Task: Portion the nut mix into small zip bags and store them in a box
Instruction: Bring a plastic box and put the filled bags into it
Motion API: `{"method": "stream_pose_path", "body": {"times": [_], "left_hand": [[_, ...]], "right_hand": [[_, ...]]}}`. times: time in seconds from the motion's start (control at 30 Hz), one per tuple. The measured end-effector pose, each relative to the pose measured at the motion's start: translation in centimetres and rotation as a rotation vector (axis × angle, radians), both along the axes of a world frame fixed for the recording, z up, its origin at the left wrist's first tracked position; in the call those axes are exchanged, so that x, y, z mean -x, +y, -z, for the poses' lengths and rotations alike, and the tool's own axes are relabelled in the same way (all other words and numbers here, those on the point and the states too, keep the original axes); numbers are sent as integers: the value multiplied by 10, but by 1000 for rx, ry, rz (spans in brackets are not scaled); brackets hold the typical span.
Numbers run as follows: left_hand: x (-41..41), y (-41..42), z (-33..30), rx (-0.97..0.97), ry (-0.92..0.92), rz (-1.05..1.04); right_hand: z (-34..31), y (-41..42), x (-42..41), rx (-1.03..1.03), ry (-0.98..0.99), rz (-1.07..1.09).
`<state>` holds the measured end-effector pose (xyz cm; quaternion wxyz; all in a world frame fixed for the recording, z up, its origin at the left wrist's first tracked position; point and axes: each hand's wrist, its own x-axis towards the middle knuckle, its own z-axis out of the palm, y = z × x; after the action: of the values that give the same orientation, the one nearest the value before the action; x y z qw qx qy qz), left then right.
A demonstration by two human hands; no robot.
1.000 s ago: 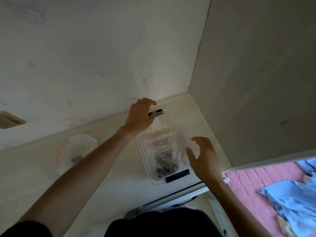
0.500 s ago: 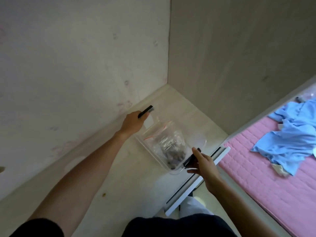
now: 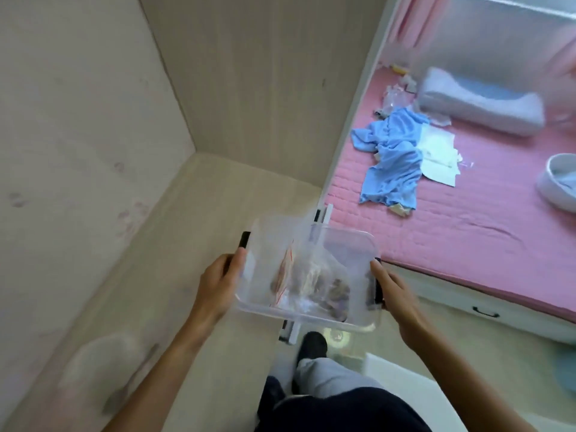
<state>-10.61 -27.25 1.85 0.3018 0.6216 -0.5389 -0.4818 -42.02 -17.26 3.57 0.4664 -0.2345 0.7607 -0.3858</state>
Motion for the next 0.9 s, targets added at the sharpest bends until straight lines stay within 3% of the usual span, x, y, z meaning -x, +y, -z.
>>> {"method": "stream_pose_path", "body": {"times": [0.2, 0.43, 0.9], "left_hand": [[73, 22, 18, -68, 72, 209], [201, 17, 24, -147, 8, 431], [428, -54, 4, -73, -70, 839]], "right_hand": [[2, 86, 57, 20, -27, 169], [13, 151, 128, 64, -42, 439], [19, 159, 245, 152, -97, 769]]}}
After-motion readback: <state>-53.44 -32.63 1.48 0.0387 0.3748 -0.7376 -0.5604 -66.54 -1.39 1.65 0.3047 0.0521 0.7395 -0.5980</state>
